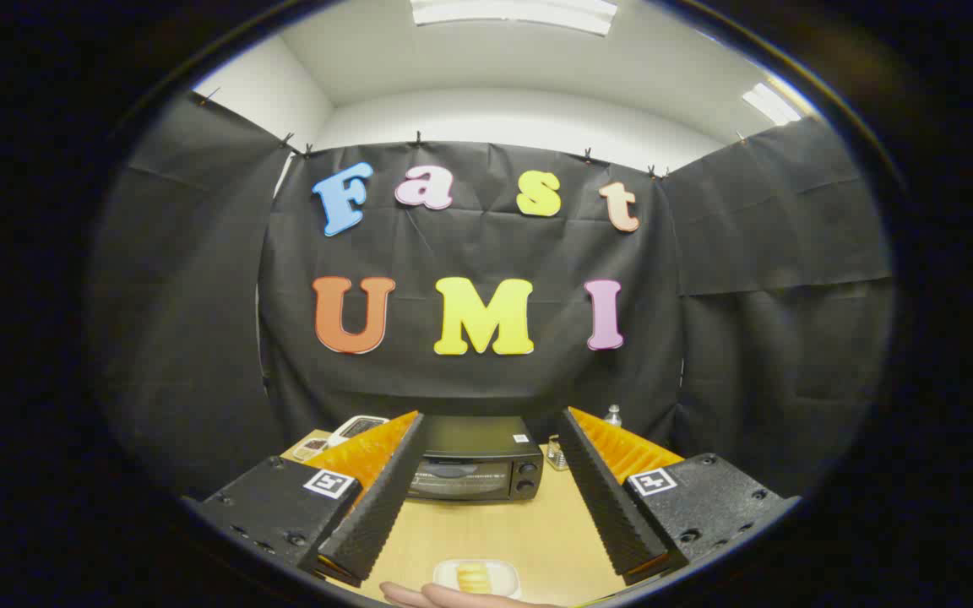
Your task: Open the toaster oven, put the food inside, and close the toaster oven door.
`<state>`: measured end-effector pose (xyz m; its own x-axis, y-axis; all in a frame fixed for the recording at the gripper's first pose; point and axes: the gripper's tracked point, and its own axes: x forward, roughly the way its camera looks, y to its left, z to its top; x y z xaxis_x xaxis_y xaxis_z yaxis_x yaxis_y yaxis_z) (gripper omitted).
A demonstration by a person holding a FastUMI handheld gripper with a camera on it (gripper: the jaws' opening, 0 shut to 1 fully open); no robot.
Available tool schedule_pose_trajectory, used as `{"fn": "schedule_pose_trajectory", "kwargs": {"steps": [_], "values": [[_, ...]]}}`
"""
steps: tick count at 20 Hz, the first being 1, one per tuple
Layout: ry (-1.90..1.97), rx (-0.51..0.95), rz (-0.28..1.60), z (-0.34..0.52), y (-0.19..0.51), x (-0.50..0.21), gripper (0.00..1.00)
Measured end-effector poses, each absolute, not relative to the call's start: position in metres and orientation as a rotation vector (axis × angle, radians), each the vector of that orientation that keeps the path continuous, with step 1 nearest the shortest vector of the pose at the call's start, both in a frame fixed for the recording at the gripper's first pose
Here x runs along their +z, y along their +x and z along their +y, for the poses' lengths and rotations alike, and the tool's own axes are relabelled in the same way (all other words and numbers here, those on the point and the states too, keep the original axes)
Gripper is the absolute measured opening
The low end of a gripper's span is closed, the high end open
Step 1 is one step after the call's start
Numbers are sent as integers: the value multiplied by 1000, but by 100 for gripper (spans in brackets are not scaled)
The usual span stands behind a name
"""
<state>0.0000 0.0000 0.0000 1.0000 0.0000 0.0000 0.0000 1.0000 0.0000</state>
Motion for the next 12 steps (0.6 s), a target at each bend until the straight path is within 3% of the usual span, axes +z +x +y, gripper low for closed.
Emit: {"fn": "schedule_pose_trajectory", "kwargs": {"steps": [12], "values": [[-1,1,88,5,24,-30,100]]}}
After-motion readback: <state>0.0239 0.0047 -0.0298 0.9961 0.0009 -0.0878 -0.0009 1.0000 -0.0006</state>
